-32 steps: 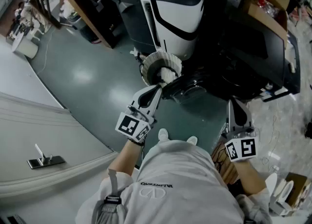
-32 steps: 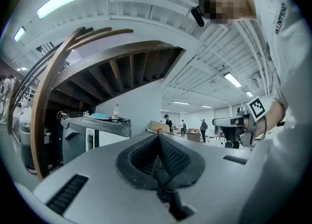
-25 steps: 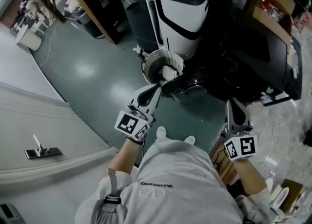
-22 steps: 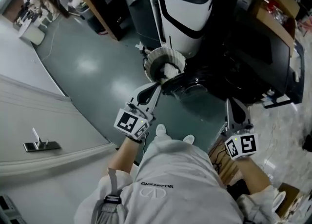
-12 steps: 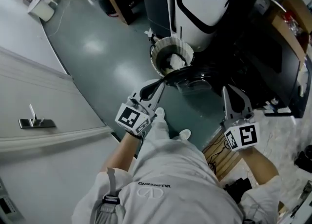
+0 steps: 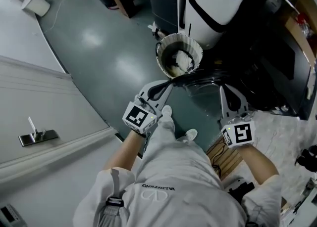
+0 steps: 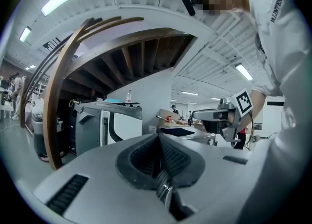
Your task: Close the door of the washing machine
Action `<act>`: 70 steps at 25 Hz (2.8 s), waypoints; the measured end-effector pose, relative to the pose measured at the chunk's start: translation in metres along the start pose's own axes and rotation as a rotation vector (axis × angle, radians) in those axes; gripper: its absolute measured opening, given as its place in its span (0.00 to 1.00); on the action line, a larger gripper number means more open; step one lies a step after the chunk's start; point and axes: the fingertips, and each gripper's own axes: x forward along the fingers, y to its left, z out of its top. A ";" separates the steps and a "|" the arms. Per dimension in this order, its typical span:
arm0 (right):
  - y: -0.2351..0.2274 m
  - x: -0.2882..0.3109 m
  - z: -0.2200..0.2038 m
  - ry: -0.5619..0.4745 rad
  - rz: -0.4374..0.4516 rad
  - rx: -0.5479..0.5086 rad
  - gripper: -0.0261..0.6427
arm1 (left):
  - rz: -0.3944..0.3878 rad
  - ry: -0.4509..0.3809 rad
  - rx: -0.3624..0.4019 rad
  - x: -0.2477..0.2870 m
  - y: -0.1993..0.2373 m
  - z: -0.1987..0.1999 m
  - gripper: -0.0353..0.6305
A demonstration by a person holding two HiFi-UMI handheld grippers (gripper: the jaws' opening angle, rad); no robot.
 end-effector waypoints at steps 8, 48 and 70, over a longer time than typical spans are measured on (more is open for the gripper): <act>0.015 0.079 -0.046 0.111 -0.030 0.032 0.05 | -0.117 0.073 -0.046 0.035 0.064 -0.054 0.05; 0.038 0.172 -0.329 0.300 -0.107 0.194 0.05 | -0.561 0.379 0.046 0.137 0.069 -0.357 0.30; 0.041 0.184 -0.374 0.311 -0.114 0.218 0.05 | -0.700 0.415 0.078 0.161 0.059 -0.414 0.28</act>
